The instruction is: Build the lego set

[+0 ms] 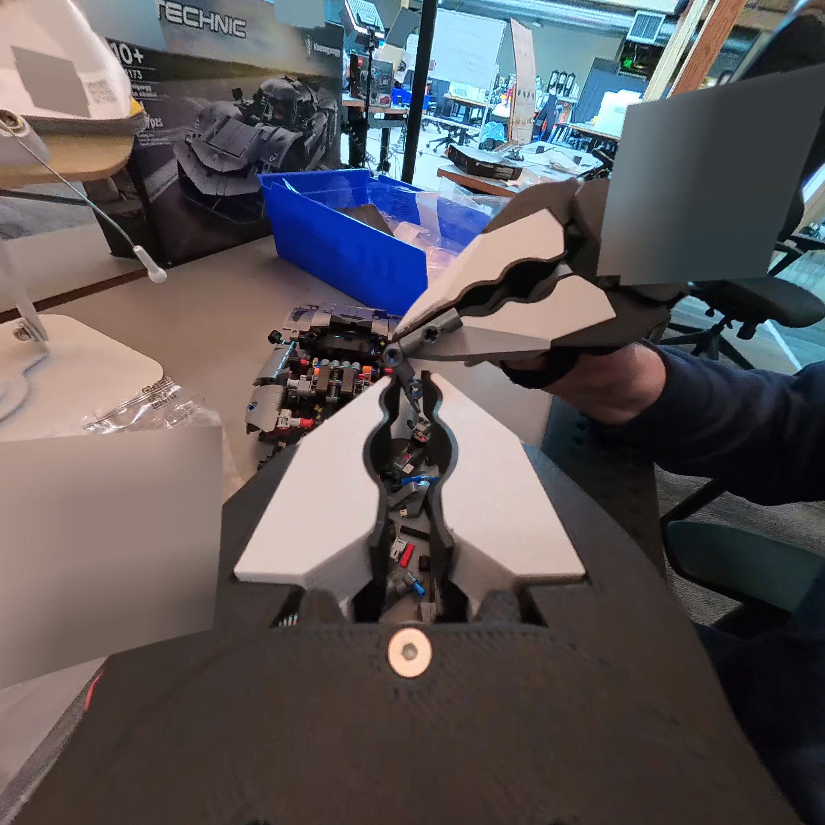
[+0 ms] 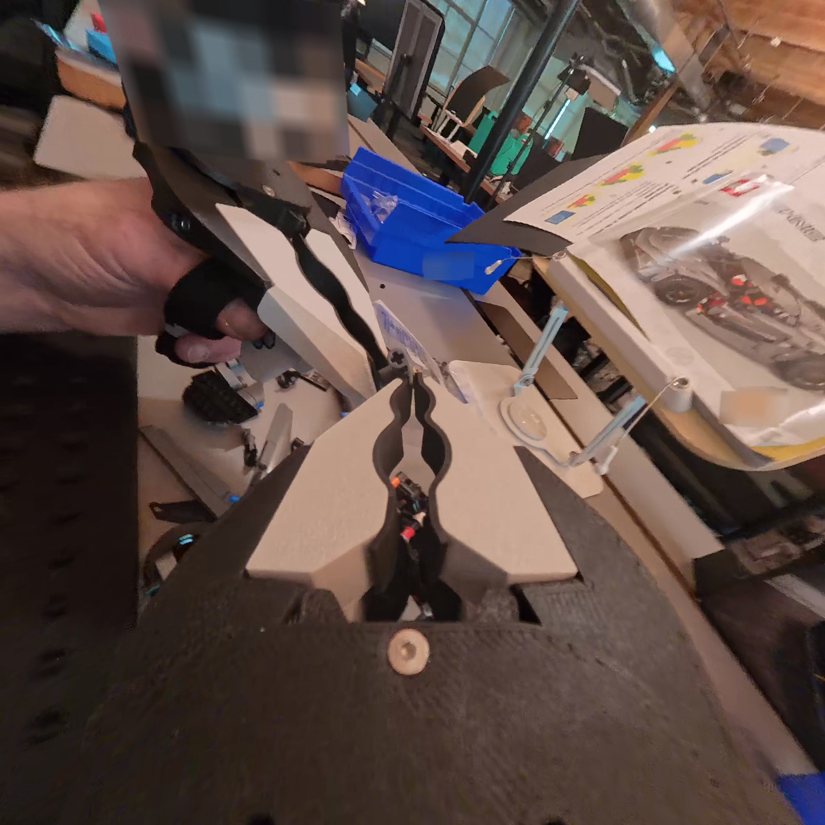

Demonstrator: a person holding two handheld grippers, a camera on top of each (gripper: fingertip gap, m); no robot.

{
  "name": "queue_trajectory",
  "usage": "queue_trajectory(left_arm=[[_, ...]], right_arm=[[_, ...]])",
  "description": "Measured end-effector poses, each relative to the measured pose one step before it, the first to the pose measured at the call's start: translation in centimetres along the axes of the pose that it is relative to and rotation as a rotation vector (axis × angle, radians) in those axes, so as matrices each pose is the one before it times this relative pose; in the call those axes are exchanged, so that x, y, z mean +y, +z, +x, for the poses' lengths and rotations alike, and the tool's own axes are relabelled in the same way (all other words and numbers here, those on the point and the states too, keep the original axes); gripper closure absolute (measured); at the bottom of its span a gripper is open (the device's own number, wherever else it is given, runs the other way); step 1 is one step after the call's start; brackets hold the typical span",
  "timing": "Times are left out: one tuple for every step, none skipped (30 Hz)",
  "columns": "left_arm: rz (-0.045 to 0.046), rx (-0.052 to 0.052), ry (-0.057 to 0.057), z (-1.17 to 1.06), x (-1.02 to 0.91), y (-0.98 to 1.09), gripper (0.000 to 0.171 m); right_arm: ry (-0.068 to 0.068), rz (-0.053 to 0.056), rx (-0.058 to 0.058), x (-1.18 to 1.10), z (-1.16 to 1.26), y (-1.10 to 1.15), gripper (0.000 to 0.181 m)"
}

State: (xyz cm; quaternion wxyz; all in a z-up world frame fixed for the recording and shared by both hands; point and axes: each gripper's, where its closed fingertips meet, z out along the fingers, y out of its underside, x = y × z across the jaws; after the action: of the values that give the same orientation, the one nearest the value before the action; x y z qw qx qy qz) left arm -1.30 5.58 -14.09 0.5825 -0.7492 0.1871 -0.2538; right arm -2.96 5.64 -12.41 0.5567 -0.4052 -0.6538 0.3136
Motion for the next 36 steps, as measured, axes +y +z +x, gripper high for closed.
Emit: queue_trajectory(left_arm=[[0.00089,0.0147,-0.0185,0.068,0.053,0.008,0.165],[0.00238,0.0202,-0.0263,0.09,-0.015,-0.057,0.165],[0.00058,0.0131,-0.0064,0.087,0.026,-0.016,0.166],[-0.00758,0.0058,0.0042,0.085,0.111,0.015,0.167],[0.00382,-0.0042,0.0137,0.091,-0.099,-0.046,0.167],[-0.01164,-0.0201,0.0312,-0.01,0.034,0.0,0.167],[-0.01188,-0.0225,0.032,0.004,-0.027,0.013,0.167],[-0.00701,-0.0306,0.0387,-0.015,-0.077,0.074,0.167],[-0.00953,-0.0366,0.0465,-0.042,-0.087,0.124,0.167],[-0.01941,-0.028,0.0358,-0.036,0.022,0.162,0.167],[-0.01508,-0.0202,0.0232,-0.083,0.107,0.215,0.168],[-0.01785,-0.0089,0.0154,0.028,0.328,0.293,0.169],[-0.00418,-0.013,0.0136,0.034,0.039,0.115,0.169],[-0.00217,-0.0078,0.0124,0.015,-0.104,-0.075,0.169],[-0.01065,0.014,0.0007,0.202,0.164,0.078,0.17],[-0.04168,0.0792,0.0133,1.761,0.996,0.679,0.169],[-0.05981,0.0241,0.052,1.601,1.385,1.139,0.169],[-0.06234,-0.0204,0.0628,0.789,1.036,0.814,0.169],[0.00477,-0.0037,-0.0081,-0.032,-0.139,0.031,0.169],[0.01163,0.0276,-0.0541,-0.579,-0.107,-0.35,0.169],[0.01527,-0.0012,-0.0469,-1.169,-0.006,-0.638,0.168],[0.01861,-0.0279,-0.0182,-1.176,-0.072,-0.788,0.168],[0.00863,-0.0061,-0.018,-0.562,-0.058,-0.726,0.168],[-0.02956,-0.0005,-0.0184,-0.414,0.557,-0.468,0.168],[-0.06588,-0.022,-0.0083,-0.724,1.277,-0.105,0.168],[-0.05363,-0.0319,0.0199,-0.675,1.247,0.198,0.167],[-0.04569,-0.0049,0.0158,-0.128,1.07,0.369,0.167],[-0.04606,0.0155,-0.0047,0.229,0.926,0.456,0.167],[-0.03955,0.0027,-0.0045,0.05,0.719,0.443,0.164],[-0.02912,-0.0185,0.0035,-0.255,0.558,0.35,0.157],[-0.02876,-0.0003,0.0009,-0.033,0.511,0.274,0.148],[-0.00589,0.0025,-0.0129,-0.044,0.133,0.172,0.137],[0.00891,0.0023,-0.0132,-0.075,-0.102,-0.003,0.132],[0.00965,0.0025,-0.0042,-0.062,-0.158,-0.164,0.131],[0.02952,-0.0122,0.0034,-0.216,-0.542,-0.388,0.131],[0.05045,-0.0181,0.013,-0.198,-0.965,-0.605,0.133]], right_arm=[[-0.0312,-0.0067,0.0097,-0.062,-0.042,-0.045,0.181],[-0.0132,-0.0013,0.007,-0.066,-0.038,-0.035,0.181],[-0.0105,-0.0029,0.0056,-0.06,-0.033,-0.031,0.181],[-0.0046,-0.0029,0.0038,-0.083,-0.002,-0.041,0.181],[0.01,0.0016,0.0017,-0.094,0.037,-0.027,0.181],[0.0244,0.0031,0.0008,-0.017,0.049,-0.01,0.181],[0.0368,0.0076,0.0029,-0.038,0.132,-0.045,0.181],[0.0346,0.006,0.0039,-0.016,0.19,-0.043,0.181],[0.028,0.0042,0.0039,0.033,0.208,-0.028,0.181],[0.0242,-0.0022,0.0037,0.117,0.212,0.04,0.181],[0.0077,-0.012,0.0063,0.213,0.175,0.076,0.181],[0.0072,-0.0054,0.0051,0.118,0.095,0.022,0.181],[0.0139,0.0063,0.0002,-0.053,0.053,-0.057,0.181],[0.0078,0.0026,0.0219,-0.029,0.428,-0.05,0.181],[-0.0018,0.0026,0.0571,-0.116,1.249,-0.182,0.181],[0.0215,0.0224,0.0411,-0.47,1.695,-0.456,0.181],[0.0643,0.0364,0.0034,-0.564,1.213,-0.481,0.181],[0.0196,0.0091,-0.021,-0.025,0.061,-0.176,0.181],[-0.0354,-0.0115,-0.0506,0.397,-1.187,0.181,0.181],[-0.0244,-0.0101,-0.0558,0.298,-1.373,0.276,0.181],[0.002,-0.0149,-0.0079,0.283,-0.252,0.141,0.181],[0.0294,-0.0097,-0.0103,0.278,0.313,-0.006,0.181],[0.0596,-0.0077,-0.0237,0.442,0.499,-0.041,0.181],[0.0466,0.0031,-0.0162,0.273,0.423,-0.092,0.181],[0.0016,0.0021,-0.0016,0.071,0.092,-0.072,0.181],[-0.0272,-0.0144,-0.001,0.155,-0.233,0.128,0.181],[-0.0183,-0.0213,-0.0065,0.367,-0.312,0.311,0.181],[0.009,-0.014,-0.0143,0.39,-0.246,0.312,0.181],[0.0214,0.0004,-0.019,0.153,-0.146,0.114,0.181],[0.0185,0.0068,-0.0161,0.005,-0.02,-0.075,0.181],[0.0178,0.0033,-0.0129,0.06,0.109,-0.096,0.181],[0.0259,0.0032,-0.019,0.129,0.068,-0.056,0.181],[0.0311,0.0122,-0.0343,-0.015,-0.18,-0.022,0.181],[0.0314,0.0136,-0.0406,-0.083,-0.35,0.029,0.181],[0.0295,0.0093,-0.0296,-0.031,-0.21,0.074,0.181],[0.0253,0.0092,-0.0307,-0.033,-0.262,0.073,0.181]])
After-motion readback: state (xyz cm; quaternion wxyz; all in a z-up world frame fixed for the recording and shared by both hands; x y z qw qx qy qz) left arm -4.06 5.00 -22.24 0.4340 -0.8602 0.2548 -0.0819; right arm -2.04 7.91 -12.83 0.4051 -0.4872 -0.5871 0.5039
